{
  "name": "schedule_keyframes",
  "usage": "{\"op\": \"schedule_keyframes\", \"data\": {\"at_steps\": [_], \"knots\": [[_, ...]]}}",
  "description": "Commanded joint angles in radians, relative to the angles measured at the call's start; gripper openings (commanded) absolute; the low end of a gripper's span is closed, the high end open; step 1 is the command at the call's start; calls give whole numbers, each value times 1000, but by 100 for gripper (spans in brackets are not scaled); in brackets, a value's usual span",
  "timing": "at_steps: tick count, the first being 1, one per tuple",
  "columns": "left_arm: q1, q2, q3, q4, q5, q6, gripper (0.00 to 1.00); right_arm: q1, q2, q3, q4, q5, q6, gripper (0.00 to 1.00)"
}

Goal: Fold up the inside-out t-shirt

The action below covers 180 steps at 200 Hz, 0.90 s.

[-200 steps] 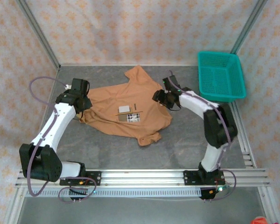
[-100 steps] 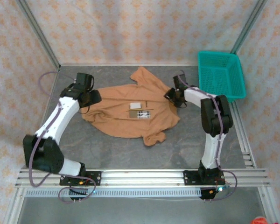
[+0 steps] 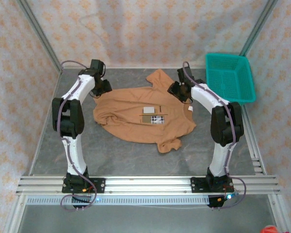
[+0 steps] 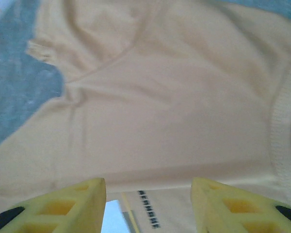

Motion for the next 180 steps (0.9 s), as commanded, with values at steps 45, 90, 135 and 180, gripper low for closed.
{"op": "schedule_keyframes", "data": {"at_steps": [45, 90, 135, 180], "knots": [[53, 244, 108, -80, 124, -44, 36, -12, 195, 55, 39, -80, 68, 49], [79, 419, 329, -117, 181, -90, 25, -29, 403, 235, 45, -116, 126, 49], [83, 675, 798, -164, 246, -174, 18, -58, 657, 641, -54, -146, 141, 48], [92, 599, 923, -54, 291, -169, 19, -69, 695, 971, -232, -185, 32, 49]]}}
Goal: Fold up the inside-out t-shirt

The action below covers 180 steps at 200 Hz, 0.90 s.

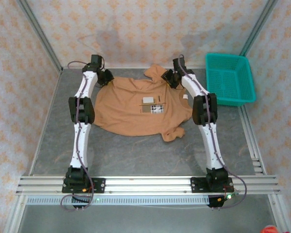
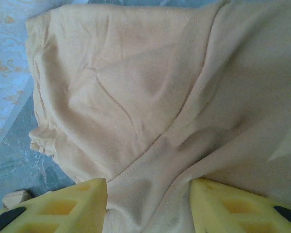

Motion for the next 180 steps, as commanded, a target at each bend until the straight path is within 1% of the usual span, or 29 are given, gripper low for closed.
{"op": "schedule_keyframes", "data": {"at_steps": [1, 16, 26, 46, 68, 81, 93, 113, 135, 155, 169, 180], "knots": [[9, -98, 29, 4, 12, 15, 20, -4, -29, 96, -159, -16, -78, 49], [8, -230, -35, -47, -49, 91, 23, 6, -110, 58, -188, -18, -129, 50], [7, -345, -143, -60, -97, 122, 24, 21, -175, 1, -199, -12, -160, 51], [-12, -634, -520, -25, -209, 173, 27, 53, -324, -182, -184, 3, -196, 51], [-21, -955, -972, 57, -262, 175, 28, 83, -500, -462, -86, 1, -187, 51], [-20, -1092, -1167, 59, -309, 159, 27, 90, -596, -617, -16, -7, -160, 51], [-19, -1182, -1319, 61, -332, 141, 25, 98, -677, -737, 41, -15, -137, 51], [-14, -1253, -1490, 97, -312, 110, 20, 122, -764, -854, 81, -1, -127, 50], [0, -1264, -1611, 196, -247, 71, 19, 152, -788, -894, 79, 0, -127, 50], [11, -1225, -1643, 260, -230, 52, 23, 172, -793, -904, 77, -2, -122, 50], [14, -1181, -1634, 263, -236, 51, 27, 185, -795, -905, 79, 3, -122, 50], [16, -1145, -1622, 261, -240, 51, 27, 192, -792, -902, 79, 8, -122, 50]]}}
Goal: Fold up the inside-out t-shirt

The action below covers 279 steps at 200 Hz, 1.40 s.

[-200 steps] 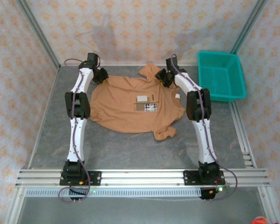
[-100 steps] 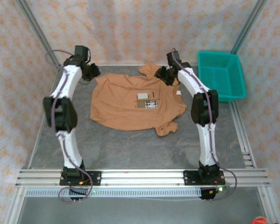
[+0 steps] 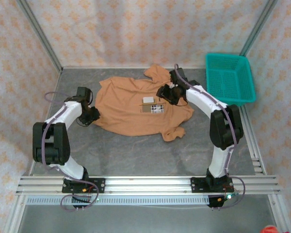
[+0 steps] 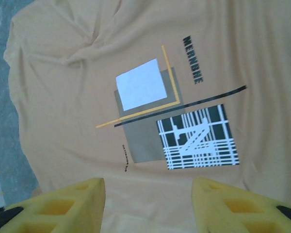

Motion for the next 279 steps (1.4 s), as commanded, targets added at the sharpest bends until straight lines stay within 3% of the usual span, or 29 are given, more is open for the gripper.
{"op": "schedule_keyframes", "data": {"at_steps": [1, 64, 70, 86, 131, 164, 221, 246, 279], "knots": [[9, 41, 32, 84, -1, -21, 27, 21, -23, -3, 35, 26, 8, 50], [10, 144, 47, 116, -29, -21, 28, 20, 124, 121, 25, 72, -1, 51], [12, 149, 50, 113, -29, -21, 24, 18, 146, 136, 25, 89, -2, 51], [15, 147, 54, 100, -35, -12, 0, 6, 212, 175, 35, 104, 9, 51], [41, 10, 1, 26, -70, 23, 0, -64, 372, 230, 25, 168, 96, 50], [97, -108, -92, -4, -73, 18, 0, -94, 362, 208, 1, 224, 88, 50], [95, -353, -202, -47, -37, -22, 0, -109, 369, 202, -8, 202, 84, 50], [96, -500, -277, -52, -42, -72, 0, -105, 370, 205, -3, 139, 80, 50], [96, -497, -300, -28, -9, -74, 17, -65, 287, 222, -47, -5, 24, 51]]}}
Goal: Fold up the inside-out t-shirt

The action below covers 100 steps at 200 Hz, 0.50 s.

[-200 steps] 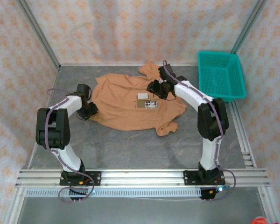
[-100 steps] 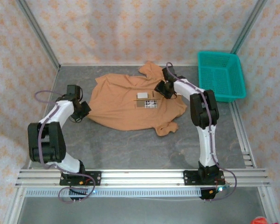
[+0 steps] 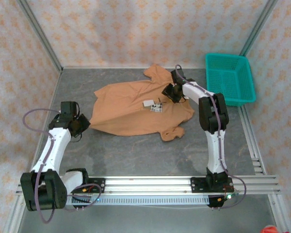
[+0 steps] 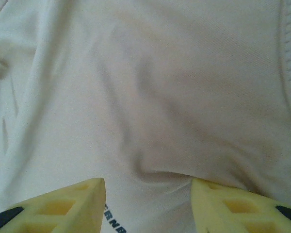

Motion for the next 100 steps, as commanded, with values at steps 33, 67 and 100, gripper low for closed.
{"op": "schedule_keyframes", "data": {"at_steps": [33, 67, 100], "knots": [[-8, 77, 26, -58, -30, -5, 48, 76, -276, -86, -188, -39, -129, 58], [-57, -10, 79, -85, -170, -1, 55, 88, -512, -382, -237, 75, -165, 59], [-79, 70, 82, 44, -69, -17, 57, 79, -695, -660, -211, 147, -144, 62]]}}
